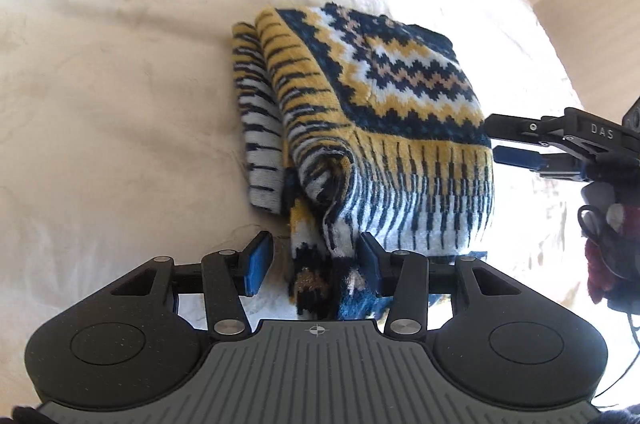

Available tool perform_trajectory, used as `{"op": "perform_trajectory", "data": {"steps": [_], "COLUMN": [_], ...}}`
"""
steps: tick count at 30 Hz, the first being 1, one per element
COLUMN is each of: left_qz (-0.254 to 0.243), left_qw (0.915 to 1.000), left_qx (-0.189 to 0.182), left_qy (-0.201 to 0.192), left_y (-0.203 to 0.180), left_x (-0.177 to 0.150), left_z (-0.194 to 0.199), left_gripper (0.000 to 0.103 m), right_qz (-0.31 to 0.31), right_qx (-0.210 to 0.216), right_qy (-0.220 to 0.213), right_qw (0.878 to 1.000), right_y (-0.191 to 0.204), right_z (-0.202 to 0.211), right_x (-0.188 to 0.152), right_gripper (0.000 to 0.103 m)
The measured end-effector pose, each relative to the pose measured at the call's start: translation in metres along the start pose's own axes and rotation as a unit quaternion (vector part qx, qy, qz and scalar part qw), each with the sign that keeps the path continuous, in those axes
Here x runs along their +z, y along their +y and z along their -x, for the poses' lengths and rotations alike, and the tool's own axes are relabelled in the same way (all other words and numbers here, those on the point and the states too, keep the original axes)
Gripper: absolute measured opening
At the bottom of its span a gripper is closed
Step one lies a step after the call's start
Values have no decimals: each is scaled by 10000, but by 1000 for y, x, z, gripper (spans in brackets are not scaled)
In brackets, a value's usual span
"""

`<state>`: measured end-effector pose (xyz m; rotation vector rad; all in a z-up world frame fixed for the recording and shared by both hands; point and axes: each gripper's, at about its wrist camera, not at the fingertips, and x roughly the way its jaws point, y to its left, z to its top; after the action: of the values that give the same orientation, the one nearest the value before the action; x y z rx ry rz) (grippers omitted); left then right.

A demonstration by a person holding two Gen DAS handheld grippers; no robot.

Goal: Fold small clothes
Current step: 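Fold the held side over onto the bundle with the left tool, open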

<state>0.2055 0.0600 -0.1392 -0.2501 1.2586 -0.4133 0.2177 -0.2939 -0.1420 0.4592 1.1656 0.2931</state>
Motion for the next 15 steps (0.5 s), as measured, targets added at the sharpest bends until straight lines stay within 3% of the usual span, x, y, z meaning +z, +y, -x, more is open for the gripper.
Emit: {"op": "perform_trajectory", "data": {"steps": [5,10,11,15], "left_qz": [-430,-975,-1030,-989], "left_qw": [9950,9866,9861,9863], "left_qx": [370,179,168,156], "left_qy": [-825,-1295,-1292,-1308], "left_y": [-26,-72,-82,-101], "left_x": [1,9,13,24], "left_z": [42,45,37,5], "left_gripper": [44,45,45,46], "right_qz": [170,371,427,752], "right_qx": [18,188,237,371], "right_qy": [-440,-663,-669,-609], "right_qw": [9989,9969,9966,9946], "right_y": [1,0,1,7], "right_z": [18,27,28,29], "right_x": [-2,-2,-2,-3], "right_gripper": [87,86,82,49]}}
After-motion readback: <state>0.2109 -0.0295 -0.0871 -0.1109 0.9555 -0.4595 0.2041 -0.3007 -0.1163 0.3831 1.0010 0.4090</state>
